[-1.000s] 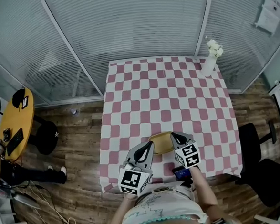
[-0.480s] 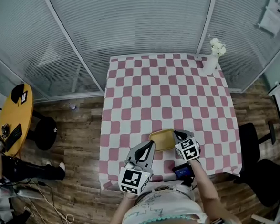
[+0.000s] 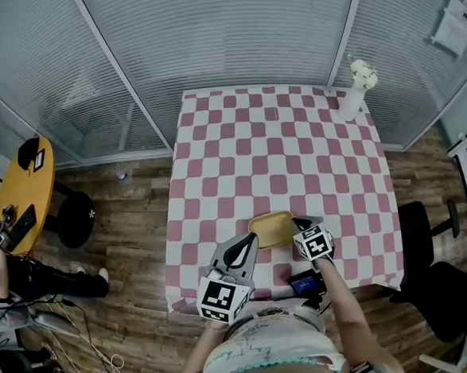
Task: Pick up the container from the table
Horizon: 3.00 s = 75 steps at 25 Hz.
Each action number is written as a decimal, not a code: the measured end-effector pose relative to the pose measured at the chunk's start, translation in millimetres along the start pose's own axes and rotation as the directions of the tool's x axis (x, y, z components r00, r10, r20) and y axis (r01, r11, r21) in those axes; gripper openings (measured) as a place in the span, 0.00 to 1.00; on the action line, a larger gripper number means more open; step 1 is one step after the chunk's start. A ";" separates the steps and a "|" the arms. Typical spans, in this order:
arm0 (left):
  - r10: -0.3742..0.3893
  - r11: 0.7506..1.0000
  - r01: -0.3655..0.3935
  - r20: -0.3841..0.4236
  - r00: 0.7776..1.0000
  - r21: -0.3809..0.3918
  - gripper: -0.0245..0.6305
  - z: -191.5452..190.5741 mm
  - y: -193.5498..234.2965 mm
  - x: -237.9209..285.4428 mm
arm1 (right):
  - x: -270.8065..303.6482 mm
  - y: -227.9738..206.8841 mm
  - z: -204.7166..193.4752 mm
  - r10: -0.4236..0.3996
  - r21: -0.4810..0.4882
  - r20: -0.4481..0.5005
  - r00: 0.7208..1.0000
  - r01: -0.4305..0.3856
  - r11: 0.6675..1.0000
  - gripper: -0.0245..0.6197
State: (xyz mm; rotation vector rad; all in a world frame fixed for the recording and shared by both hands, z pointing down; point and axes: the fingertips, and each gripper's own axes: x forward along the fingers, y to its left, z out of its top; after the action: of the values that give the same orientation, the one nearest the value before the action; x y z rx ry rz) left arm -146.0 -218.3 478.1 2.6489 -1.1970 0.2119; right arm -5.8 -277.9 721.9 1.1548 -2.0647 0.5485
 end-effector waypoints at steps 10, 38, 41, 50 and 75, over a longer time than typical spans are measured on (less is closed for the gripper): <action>0.011 1.000 -0.011 -0.001 1.000 -0.005 0.06 -0.7 2.7 -3.5 | 14.2 -10.2 -18.4 -0.026 0.060 -0.049 0.998 0.029 0.998 0.09; 0.040 0.999 -0.040 0.001 0.999 -0.017 0.06 -0.6 14.2 -15.2 | 47.0 -11.3 -40.7 0.003 0.198 -0.161 0.987 0.029 0.980 0.10; 0.036 0.999 -0.036 0.000 0.999 -0.022 0.06 -0.6 15.9 -14.3 | 48.3 -11.3 -39.6 0.009 0.223 -0.152 0.988 0.025 0.975 0.09; 0.021 1.000 -0.021 -0.014 1.000 -0.014 0.06 -3.8 12.6 -11.2 | 39.5 -12.9 -29.5 0.012 0.278 -0.071 0.997 0.009 0.961 0.06; -0.020 1.000 0.020 -0.042 0.999 -0.016 0.06 -8.4 16.5 15.8 | -46.4 -36.0 46.6 -0.074 0.199 0.104 0.992 0.052 0.979 0.06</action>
State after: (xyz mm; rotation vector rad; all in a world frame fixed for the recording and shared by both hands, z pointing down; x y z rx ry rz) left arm -148.4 -238.1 492.1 2.6284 -1.1541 0.2521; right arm 24.6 -300.4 657.2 1.3880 -2.0952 0.6830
